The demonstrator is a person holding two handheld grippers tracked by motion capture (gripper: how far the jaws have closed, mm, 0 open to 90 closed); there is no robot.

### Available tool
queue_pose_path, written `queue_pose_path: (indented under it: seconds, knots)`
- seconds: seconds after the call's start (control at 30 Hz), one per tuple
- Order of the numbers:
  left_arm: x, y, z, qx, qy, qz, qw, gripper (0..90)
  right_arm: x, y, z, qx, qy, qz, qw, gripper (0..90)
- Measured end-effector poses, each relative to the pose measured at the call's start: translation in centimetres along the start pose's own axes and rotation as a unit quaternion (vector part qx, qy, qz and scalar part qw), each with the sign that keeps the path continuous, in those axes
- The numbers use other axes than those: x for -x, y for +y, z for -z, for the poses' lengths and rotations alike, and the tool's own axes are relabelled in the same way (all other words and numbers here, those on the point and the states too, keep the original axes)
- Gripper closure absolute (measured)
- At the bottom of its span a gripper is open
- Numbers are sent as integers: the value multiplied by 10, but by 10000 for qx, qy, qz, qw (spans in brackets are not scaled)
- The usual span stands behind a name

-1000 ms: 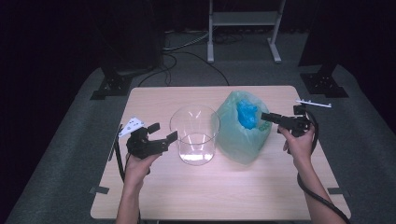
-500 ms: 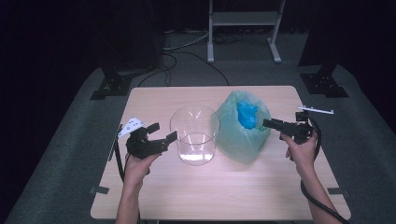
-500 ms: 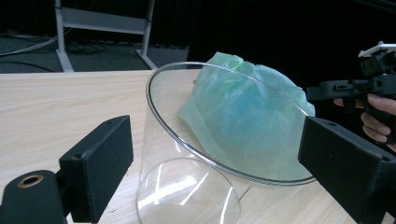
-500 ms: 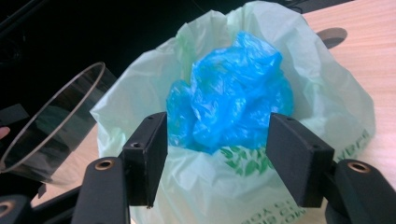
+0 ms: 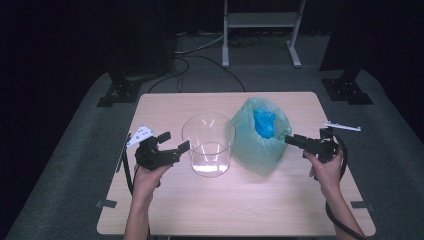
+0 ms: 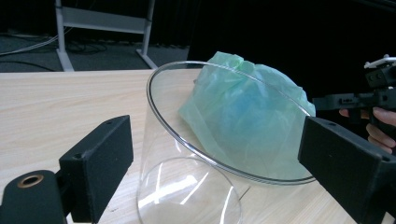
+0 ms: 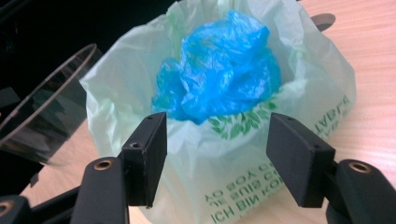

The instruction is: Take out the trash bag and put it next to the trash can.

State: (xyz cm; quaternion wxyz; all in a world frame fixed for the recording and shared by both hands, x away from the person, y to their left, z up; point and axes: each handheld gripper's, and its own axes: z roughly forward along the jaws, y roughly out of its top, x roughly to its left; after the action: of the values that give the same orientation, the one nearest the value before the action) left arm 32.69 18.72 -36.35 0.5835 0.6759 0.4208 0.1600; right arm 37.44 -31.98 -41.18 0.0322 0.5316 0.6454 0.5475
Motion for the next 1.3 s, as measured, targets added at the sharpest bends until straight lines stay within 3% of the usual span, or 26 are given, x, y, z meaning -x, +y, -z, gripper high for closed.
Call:
queue_pose_path:
  seconds: [0.77, 1.3]
  knots:
    - [0, 0, -1, -13, -24, -16, 10000, 92, 14, -33, 13, 9, -127, -62, 9999, 376]
    - [1, 0, 0, -2, -17, -10, 10000, 92, 17, -53, 19, 40, -190, -25, 9998, 375]
